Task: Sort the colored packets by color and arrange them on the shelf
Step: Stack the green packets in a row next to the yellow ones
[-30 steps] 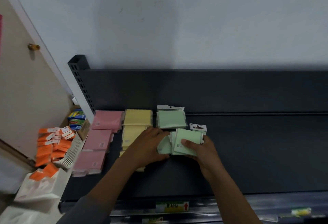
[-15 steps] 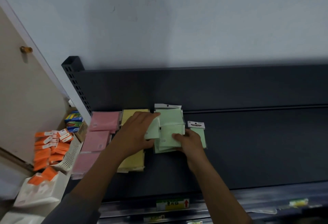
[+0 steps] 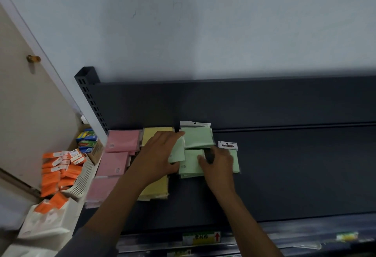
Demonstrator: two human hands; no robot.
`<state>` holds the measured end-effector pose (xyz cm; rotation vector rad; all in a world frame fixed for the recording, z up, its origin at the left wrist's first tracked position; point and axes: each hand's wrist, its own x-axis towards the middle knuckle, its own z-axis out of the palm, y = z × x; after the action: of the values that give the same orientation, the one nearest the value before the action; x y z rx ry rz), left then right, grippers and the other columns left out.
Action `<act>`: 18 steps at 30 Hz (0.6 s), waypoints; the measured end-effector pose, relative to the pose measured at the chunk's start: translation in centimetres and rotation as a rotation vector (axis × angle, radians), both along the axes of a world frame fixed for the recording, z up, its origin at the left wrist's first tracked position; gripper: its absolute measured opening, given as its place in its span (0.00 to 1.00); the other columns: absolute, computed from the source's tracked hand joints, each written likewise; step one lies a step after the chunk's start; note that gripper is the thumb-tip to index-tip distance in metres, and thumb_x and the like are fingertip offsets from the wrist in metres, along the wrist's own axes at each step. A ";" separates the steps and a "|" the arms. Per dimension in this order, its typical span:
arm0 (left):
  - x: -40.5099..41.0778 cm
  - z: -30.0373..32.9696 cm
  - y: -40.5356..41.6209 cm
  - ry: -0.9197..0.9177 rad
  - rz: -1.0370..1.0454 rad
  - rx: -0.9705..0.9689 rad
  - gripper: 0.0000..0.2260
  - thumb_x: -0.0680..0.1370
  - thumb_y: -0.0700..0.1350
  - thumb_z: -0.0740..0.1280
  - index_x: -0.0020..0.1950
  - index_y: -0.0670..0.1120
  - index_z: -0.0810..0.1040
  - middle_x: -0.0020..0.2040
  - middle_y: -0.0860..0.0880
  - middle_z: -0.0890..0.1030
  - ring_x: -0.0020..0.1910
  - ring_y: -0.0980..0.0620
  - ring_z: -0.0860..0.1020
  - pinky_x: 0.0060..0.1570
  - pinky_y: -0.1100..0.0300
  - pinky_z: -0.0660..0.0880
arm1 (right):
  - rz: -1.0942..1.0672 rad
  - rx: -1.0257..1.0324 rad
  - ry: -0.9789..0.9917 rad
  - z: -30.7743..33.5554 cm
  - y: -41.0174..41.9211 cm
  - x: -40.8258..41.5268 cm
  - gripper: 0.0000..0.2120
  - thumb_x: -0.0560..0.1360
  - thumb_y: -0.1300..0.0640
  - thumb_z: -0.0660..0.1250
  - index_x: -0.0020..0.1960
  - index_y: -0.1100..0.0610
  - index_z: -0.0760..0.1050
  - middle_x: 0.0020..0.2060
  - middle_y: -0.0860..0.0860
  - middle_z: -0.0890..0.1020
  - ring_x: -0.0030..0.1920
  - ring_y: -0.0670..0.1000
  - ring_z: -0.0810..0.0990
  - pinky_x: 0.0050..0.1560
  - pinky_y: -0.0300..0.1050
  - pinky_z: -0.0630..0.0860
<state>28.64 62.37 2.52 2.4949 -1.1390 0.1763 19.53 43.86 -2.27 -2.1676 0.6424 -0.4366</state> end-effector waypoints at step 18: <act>-4.4 -2.5 -2.3 0.153 -0.174 0.092 0.46 0.69 0.69 0.72 0.80 0.60 0.54 0.71 0.59 0.67 0.70 0.58 0.63 0.69 0.62 0.63 | -0.165 -0.140 0.198 -0.3 -5.4 -6.5 0.32 0.68 0.51 0.76 0.69 0.58 0.71 0.60 0.58 0.75 0.60 0.59 0.72 0.58 0.54 0.75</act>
<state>24.24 60.03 0.06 2.4223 -1.3174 -0.1155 13.04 38.45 -2.54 -2.3193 0.9293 -0.3646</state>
